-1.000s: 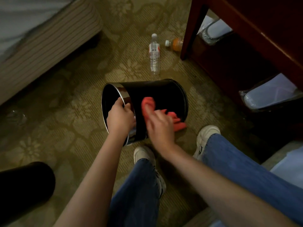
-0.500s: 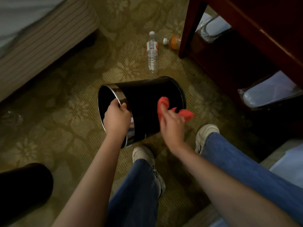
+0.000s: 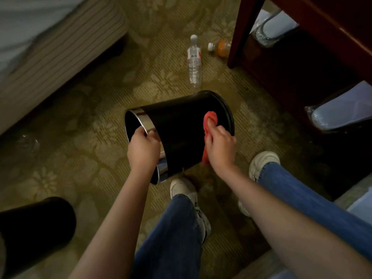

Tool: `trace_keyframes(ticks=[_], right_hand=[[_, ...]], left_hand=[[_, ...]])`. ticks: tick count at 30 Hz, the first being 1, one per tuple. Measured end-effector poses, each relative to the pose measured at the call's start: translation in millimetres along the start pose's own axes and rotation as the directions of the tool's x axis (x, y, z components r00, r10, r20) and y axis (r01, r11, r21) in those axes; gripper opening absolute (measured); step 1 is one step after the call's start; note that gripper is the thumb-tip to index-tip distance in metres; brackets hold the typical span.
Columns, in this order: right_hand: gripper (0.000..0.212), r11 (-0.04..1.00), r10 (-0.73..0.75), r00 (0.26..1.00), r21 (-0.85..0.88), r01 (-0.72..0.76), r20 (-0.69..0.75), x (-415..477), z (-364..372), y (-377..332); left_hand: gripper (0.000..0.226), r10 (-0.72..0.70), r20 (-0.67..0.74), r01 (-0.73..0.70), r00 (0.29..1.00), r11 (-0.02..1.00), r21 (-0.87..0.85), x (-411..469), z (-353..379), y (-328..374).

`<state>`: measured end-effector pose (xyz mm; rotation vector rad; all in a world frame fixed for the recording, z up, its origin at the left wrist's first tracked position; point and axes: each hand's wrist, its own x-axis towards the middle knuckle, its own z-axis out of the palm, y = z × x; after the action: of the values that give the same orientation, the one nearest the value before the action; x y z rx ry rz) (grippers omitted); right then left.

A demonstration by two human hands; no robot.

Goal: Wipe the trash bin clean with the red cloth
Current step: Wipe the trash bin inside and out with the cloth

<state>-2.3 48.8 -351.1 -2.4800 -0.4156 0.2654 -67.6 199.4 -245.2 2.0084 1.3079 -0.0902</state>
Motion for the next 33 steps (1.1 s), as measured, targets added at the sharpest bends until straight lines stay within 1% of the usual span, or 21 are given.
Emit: trace_keyframes(ticks=[1, 3, 6, 8, 9, 10, 12, 13, 14, 15, 17, 19, 20, 23, 25, 27, 28, 29, 31, 33], right_hand=[[0.045, 0.999, -0.039, 0.999, -0.018, 0.039, -0.004, -6.3, -0.1, -3.4], [0.045, 0.984, -0.179, 0.984, -0.008, 0.179, -0.009, -28.6, 4.3, -17.3], [0.042, 0.93, -0.364, 0.931, 0.053, 0.364, -0.008, -53.9, 15.8, -38.9], [0.04, 0.9, -0.435, 0.9, 0.046, 0.433, 0.023, -50.9, 17.5, -38.9], [0.041, 0.907, -0.421, 0.906, 0.029, 0.421, 0.038, -44.9, 15.3, -33.0], [0.042, 0.935, -0.354, 0.935, 0.01, 0.354, 0.038, -37.0, 12.8, -23.5], [0.041, 0.994, -0.108, 0.994, -0.009, 0.108, 0.005, -14.8, 6.5, 2.2], [0.041, 1.0, -0.001, 1.0, -0.005, 0.001, 0.001, -4.7, 3.2, 13.9], [0.04, 0.998, 0.056, 0.998, -0.001, -0.056, 0.005, 2.2, 1.2, 21.4], [0.04, 0.998, 0.064, 0.998, -0.003, -0.064, 0.009, 5.3, 0.4, 23.7], [0.041, 1.0, 0.012, 1.0, -0.012, -0.012, -0.003, 0.5, 1.5, 17.1], [0.042, 0.997, -0.079, 0.997, -0.012, 0.079, -0.017, -17.3, 3.7, -2.4], [0.043, 0.99, -0.139, 0.99, -0.001, 0.139, -0.011, -26.8, 5.4, -16.2], [0.043, 0.948, -0.31, 0.95, 0.069, 0.311, -0.022, -45.3, 13.8, -60.6], [0.041, 0.924, -0.366, 0.93, 0.102, 0.368, -0.04, -47.6, 17.4, -74.2], [0.042, 0.907, -0.417, 0.909, 0.057, 0.417, -0.022, -43.2, 18.4, -66.3], [0.043, 0.912, -0.409, 0.912, 0.035, 0.409, -0.007, -39.7, 18.2, -56.5], [0.044, 0.931, -0.365, 0.931, 0.023, 0.365, 0.003, -35.1, 16.4, -46.1], [0.047, 0.979, -0.201, 0.979, 0.011, 0.201, -0.006, -22.2, 12.8, -21.5], [0.047, 1.0, 0.009, 1.0, 0.022, -0.009, 0.012, -6.4, 9.2, 4.8]], left_hand=[[0.022, 0.001, -0.005, -0.001, 1.0, 1.0, 0.007, -0.9, 0.5, 2.5], [0.022, -0.009, -0.012, 0.009, 1.0, 1.0, 0.023, -1.7, 0.8, 5.0], [0.017, -0.035, -0.02, 0.035, 0.999, 0.999, 0.039, -1.4, -0.7, 1.2], [0.012, -0.045, -0.016, 0.045, 0.999, 0.999, 0.014, -0.3, -3.2, -4.2], [0.011, -0.045, -0.013, 0.045, 0.999, 0.999, -0.007, 0.6, -4.3, -6.3], [0.011, -0.05, -0.01, 0.05, 0.999, 0.998, -0.029, 0.9, -5.9, -7.4], [0.016, -0.074, -0.005, 0.074, 0.997, 0.994, -0.077, 0.7, -7.1, -8.2], [0.019, -0.082, -0.002, 0.082, 0.997, 0.992, -0.094, -0.1, -6.8, -7.6], [0.021, -0.087, -0.001, 0.086, 0.996, 0.991, -0.104, -0.7, -5.9, -5.9], [0.021, -0.086, -0.006, 0.085, 0.996, 0.99, -0.109, -0.7, -4.9, -4.3], [0.021, -0.086, -0.015, 0.085, 0.996, 0.992, -0.095, 0.5, -2.7, -2.3], [0.012, -0.079, -0.017, 0.077, 0.997, 0.994, -0.076, 1.9, -0.4, -0.7], [0.013, -0.073, -0.017, 0.071, 0.997, 0.995, -0.063, 2.4, 0.5, 0.3], [0.02, -0.079, -0.025, 0.079, 0.997, 0.997, -0.015, 3.3, 1.6, 2.4], [0.016, -0.081, -0.018, 0.081, 0.997, 0.997, -0.004, 2.4, 0.1, 2.7], [0.014, -0.06, 0.003, 0.06, 0.998, 0.998, -0.018, 2.8, -1.3, 0.4], [0.016, -0.053, 0.013, 0.053, 0.998, 0.998, -0.024, 3.2, -1.7, -1.8], [0.017, -0.054, 0.017, 0.054, 0.998, 0.998, -0.03, 4.4, -2.5, -4.1], [0.012, -0.065, 0.013, 0.066, 0.998, 0.995, -0.075, 4.9, -4.3, -7.9], [0.01, -0.069, 0.022, 0.071, 0.997, 0.992, -0.108, 1.9, -4.8, -5.7]])
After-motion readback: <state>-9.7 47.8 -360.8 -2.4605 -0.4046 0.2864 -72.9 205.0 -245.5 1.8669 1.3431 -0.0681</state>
